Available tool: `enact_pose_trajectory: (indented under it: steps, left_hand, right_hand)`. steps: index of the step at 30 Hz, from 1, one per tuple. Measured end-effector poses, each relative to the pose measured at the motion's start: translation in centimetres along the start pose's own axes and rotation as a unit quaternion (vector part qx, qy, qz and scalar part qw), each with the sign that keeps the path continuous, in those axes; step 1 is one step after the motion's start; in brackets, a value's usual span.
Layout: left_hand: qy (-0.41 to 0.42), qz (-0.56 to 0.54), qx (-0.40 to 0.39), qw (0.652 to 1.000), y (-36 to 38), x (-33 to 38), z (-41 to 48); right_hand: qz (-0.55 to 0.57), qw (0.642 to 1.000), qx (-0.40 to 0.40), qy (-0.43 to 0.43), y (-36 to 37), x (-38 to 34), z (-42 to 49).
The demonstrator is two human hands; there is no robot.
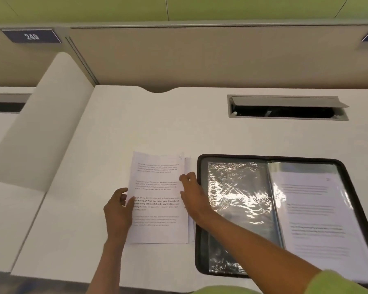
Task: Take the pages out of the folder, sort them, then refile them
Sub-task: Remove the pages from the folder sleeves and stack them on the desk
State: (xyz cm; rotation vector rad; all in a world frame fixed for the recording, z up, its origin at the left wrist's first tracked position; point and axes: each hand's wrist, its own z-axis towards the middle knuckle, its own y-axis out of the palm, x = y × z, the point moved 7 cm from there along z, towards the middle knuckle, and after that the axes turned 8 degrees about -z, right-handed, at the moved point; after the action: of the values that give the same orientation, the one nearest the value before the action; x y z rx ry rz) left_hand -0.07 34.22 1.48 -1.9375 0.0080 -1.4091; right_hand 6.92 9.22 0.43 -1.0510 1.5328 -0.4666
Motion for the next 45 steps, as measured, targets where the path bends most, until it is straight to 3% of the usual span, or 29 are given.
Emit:
enact_pose_trajectory:
  steps: [4, 7, 10, 16, 20, 26, 32, 36, 39, 45]
  left_hand:
    - [-0.013, -0.026, -0.012, 1.0, 1.4, -1.1, 0.6]
    - [0.015, 0.018, -0.019, 1.0, 2.3, -2.6, 0.9]
    - [0.073, 0.129, -0.012, 0.989, 3.0, -3.7, 1.0]
    - [0.115, 0.207, 0.017, 0.971, 4.1, -4.3, -0.4]
    - [0.125, 0.221, -0.001, 0.967, 4.6, -4.4, -0.8]
    - [0.156, 0.243, -0.004, 0.957, 4.9, -3.2, -1.1]
    - [0.243, 0.259, -0.138, 0.925, 10.9, -0.5, -4.2]
    - [0.266, 0.291, -0.17, 0.903, 12.6, -0.3, -5.2]
    - [0.268, 0.303, -0.18, 0.897, 13.0, -0.7, -5.2]
    - [0.285, 0.268, -0.171, 0.904, 14.3, 2.5, -7.1]
  right_hand:
    - [-0.04, 0.998, 0.052, 0.009, -0.5, 0.0, 0.5]
    - [-0.039, 0.998, 0.048, 0.031, 0.0, 0.5, 0.5]
    - [-0.209, 0.976, 0.05, -0.04, 2.5, 1.2, 0.5]
    - [-0.351, 0.935, 0.007, -0.058, 4.6, 1.5, -0.8]
    - [-0.361, 0.932, -0.019, -0.038, 4.3, 1.3, -1.1]
    - [-0.309, 0.949, 0.004, -0.055, 3.3, 1.6, -1.7]
    - [-0.292, 0.955, 0.001, -0.048, 1.3, 4.3, -4.1]
    - [-0.224, 0.973, 0.046, -0.011, -1.5, 7.1, -7.5]
    - [-0.17, 0.978, 0.105, 0.067, -4.9, 12.9, -11.8]
    - [-0.135, 0.925, 0.228, 0.273, -10.9, 26.7, -22.5]
